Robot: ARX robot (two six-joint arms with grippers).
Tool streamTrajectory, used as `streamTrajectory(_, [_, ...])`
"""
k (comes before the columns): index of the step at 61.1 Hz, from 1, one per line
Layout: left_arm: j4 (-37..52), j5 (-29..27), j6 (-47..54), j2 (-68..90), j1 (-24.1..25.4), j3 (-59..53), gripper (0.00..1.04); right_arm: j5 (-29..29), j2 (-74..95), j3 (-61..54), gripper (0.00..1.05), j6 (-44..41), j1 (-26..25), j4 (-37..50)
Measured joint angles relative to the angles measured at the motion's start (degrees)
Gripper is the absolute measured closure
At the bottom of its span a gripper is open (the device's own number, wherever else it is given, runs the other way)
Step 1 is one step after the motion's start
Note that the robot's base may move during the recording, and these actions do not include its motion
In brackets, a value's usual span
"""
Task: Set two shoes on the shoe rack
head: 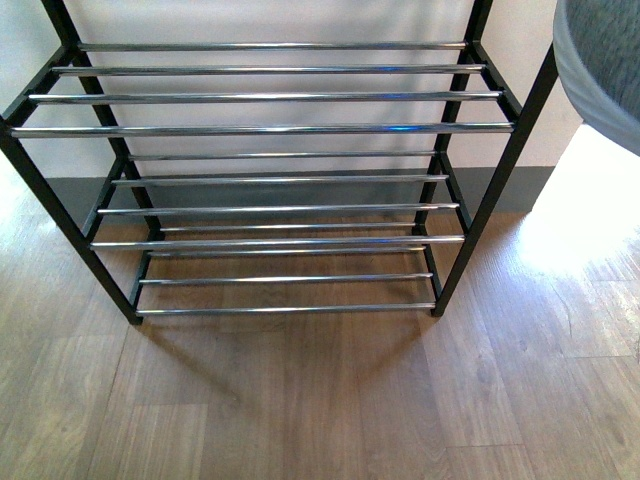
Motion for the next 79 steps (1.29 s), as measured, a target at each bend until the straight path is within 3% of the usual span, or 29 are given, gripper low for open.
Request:
streamTrajectory(19, [0.0, 0.0, 0.0, 0.0, 0.0, 0.0, 1.02, 3.3, 3.5, 17.9, 1.03, 9.6, 7.4, -11.7])
streamTrajectory(57, [0.0, 0.0, 0.0, 0.0, 0.0, 0.0, 1.02, 14.9, 38.9, 55.5, 1.03, 20.2, 21.3, -17.1])
streamTrajectory(65, [0.0, 0.0, 0.0, 0.0, 0.0, 0.0, 1.02, 14.8, 47.2, 62.5, 1.03, 21.1, 21.8, -19.6])
streamTrajectory(79, [0.0, 0.0, 0.0, 0.0, 0.0, 0.0, 1.02, 17.0, 55.5, 69.4, 1.03, 21.9, 18.1, -22.4])
